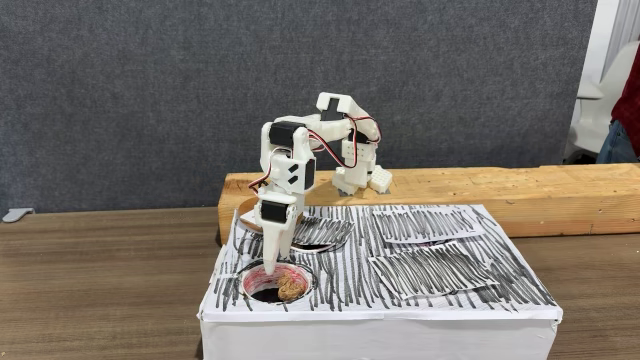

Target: Pick the brown debris from the hole.

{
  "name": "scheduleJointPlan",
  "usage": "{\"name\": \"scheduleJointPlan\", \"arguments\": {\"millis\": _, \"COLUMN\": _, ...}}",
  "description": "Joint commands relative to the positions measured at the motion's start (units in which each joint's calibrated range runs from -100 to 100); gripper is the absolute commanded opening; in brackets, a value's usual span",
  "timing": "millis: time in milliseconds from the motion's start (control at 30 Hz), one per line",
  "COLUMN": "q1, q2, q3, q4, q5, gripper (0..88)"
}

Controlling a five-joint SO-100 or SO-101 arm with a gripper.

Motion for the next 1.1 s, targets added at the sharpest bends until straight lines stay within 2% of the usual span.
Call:
{"name": "scheduleJointPlan", "arguments": {"millis": 0, "q1": -0.4, "q2": -0.3, "q3": -0.8, "q4": 0.0, "q5": 0.2, "gripper": 29.2}}
{"name": "scheduleJointPlan", "arguments": {"millis": 167, "q1": -0.4, "q2": -0.2, "q3": -0.7, "q4": 0.1, "q5": -0.1, "gripper": 33.9}}
{"name": "scheduleJointPlan", "arguments": {"millis": 1067, "q1": -0.5, "q2": 11.7, "q3": -1.6, "q4": -0.7, "q5": 0.2, "gripper": 33.8}}
